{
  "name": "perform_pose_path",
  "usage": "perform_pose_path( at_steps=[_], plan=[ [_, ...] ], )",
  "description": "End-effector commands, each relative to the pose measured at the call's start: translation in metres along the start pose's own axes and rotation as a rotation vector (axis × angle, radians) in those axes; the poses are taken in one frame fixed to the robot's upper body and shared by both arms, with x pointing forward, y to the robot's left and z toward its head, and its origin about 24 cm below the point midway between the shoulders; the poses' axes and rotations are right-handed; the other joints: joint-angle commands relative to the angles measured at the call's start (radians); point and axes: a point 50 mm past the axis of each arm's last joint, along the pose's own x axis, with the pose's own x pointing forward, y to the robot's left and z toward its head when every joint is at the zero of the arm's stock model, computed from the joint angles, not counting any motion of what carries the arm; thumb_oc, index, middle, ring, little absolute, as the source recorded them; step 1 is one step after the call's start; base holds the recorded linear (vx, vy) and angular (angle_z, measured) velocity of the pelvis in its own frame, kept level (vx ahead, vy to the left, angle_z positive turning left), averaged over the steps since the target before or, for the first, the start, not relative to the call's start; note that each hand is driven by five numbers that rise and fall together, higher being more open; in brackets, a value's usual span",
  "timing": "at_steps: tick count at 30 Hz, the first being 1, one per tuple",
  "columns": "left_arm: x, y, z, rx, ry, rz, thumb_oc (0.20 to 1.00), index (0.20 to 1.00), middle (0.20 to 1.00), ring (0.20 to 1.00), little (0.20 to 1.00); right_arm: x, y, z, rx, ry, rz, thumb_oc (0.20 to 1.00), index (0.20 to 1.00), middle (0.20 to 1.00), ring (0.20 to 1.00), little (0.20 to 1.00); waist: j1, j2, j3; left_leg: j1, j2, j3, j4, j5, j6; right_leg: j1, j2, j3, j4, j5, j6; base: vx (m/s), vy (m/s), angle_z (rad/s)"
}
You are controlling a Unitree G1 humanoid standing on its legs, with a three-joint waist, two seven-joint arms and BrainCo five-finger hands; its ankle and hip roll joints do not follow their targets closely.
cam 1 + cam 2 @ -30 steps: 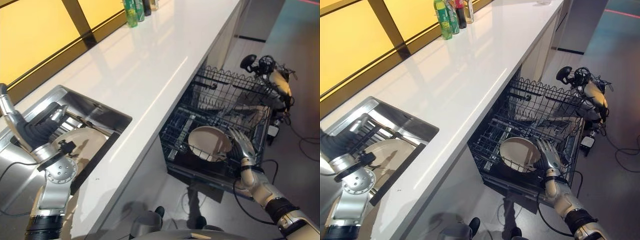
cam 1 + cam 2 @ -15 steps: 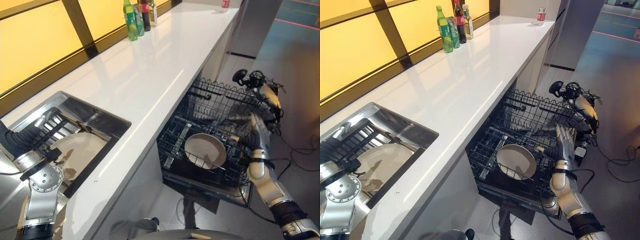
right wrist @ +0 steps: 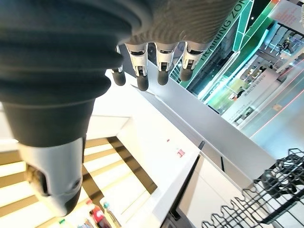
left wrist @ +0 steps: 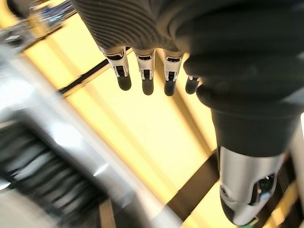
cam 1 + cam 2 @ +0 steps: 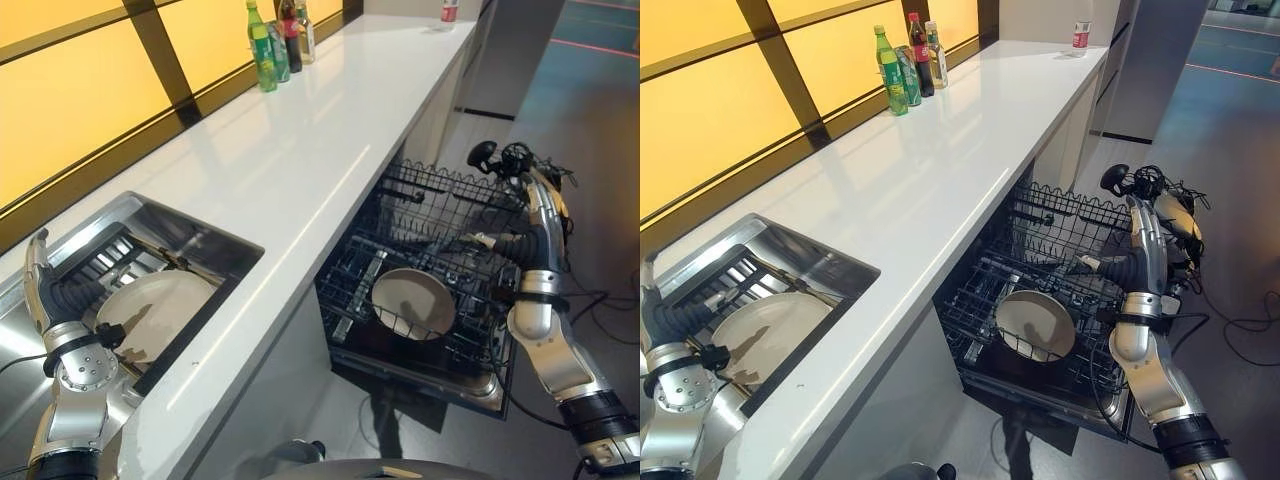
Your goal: Pick up plates and place into dishwasher.
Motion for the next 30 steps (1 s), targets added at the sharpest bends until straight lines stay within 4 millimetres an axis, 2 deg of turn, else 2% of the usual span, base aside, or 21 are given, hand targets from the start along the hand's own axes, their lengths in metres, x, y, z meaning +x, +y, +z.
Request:
perform_pose_path(
  at_steps=[1,3,8,13,17,22,27,30],
  plan=[
    [0.015,0.013,0.002,0.107,-0.012,-0.071,1.000,1.000,1.000,1.000,1.000,0.021,-0.016,0.034,0.061,-0.178,-0.033,1.000,1.000,1.000,1.000,1.000,0.005,-0.017,-0.050,-0.164,0.008,-0.042,-0.010,0.113,-0.027,-0.044,0.029,0.046,0.189,-0.165,0.010,0.07,0.186,-0.20],
    [0.020,0.010,-0.005,0.154,0.032,-0.120,1.000,1.000,1.000,1.000,1.000,0.022,-0.019,0.034,0.048,-0.174,-0.026,1.000,1.000,1.000,1.000,1.000,-0.006,-0.017,-0.053,-0.164,0.004,-0.030,-0.004,0.105,-0.024,-0.050,0.017,0.044,0.191,-0.164,0.014,0.08,0.228,-0.21],
    [0.021,0.001,-0.008,0.225,0.075,-0.164,1.000,1.000,1.000,1.000,1.000,0.024,-0.024,0.027,0.016,-0.149,-0.015,1.000,1.000,1.000,1.000,1.000,-0.027,-0.016,-0.059,-0.147,-0.013,-0.015,-0.004,0.085,-0.017,-0.077,-0.018,0.038,0.198,-0.154,0.031,0.09,0.243,-0.06],
    [0.026,0.009,-0.008,0.362,0.087,-0.153,1.000,1.000,1.000,1.000,1.000,0.026,-0.028,0.025,0.020,-0.146,0.007,1.000,1.000,1.000,1.000,1.000,-0.046,-0.018,-0.047,-0.133,-0.028,0.013,-0.005,0.067,-0.008,-0.120,-0.054,0.048,0.202,-0.126,0.060,0.05,0.211,-0.06],
    [0.034,0.021,-0.013,0.423,0.134,-0.097,1.000,1.000,1.000,1.000,1.000,0.027,-0.027,0.026,0.017,-0.163,0.033,1.000,1.000,1.000,1.000,1.000,-0.059,-0.021,-0.033,-0.134,-0.036,0.038,0.006,0.052,0.001,-0.142,-0.075,0.064,0.201,-0.105,0.083,0.04,0.141,-0.10],
    [0.041,0.049,-0.030,0.547,0.232,0.062,1.000,1.000,1.000,1.000,1.000,0.025,-0.025,0.026,0.027,-0.168,0.054,1.000,1.000,1.000,1.000,1.000,-0.076,-0.032,-0.014,-0.146,-0.044,0.070,0.039,0.033,0.012,-0.166,-0.088,0.090,0.212,-0.089,0.104,0.04,0.082,-0.13],
    [0.049,0.077,-0.032,0.708,0.283,0.223,1.000,1.000,1.000,1.000,1.000,0.022,-0.027,0.019,0.043,-0.146,0.039,1.000,1.000,1.000,1.000,1.000,-0.077,-0.051,0.004,-0.152,-0.047,0.081,0.061,0.010,0.022,-0.176,-0.096,0.093,0.224,-0.091,0.117,0.06,-0.015,0.00],
    [0.054,0.090,-0.033,0.776,0.343,0.232,1.000,1.000,1.000,1.000,1.000,0.024,-0.027,0.020,0.053,-0.148,0.028,1.000,1.000,1.000,1.000,1.000,-0.073,-0.056,0.012,-0.169,-0.046,0.083,0.073,0.008,0.025,-0.189,-0.092,0.098,0.228,-0.087,0.121,0.00,-0.023,0.00]
  ],
)
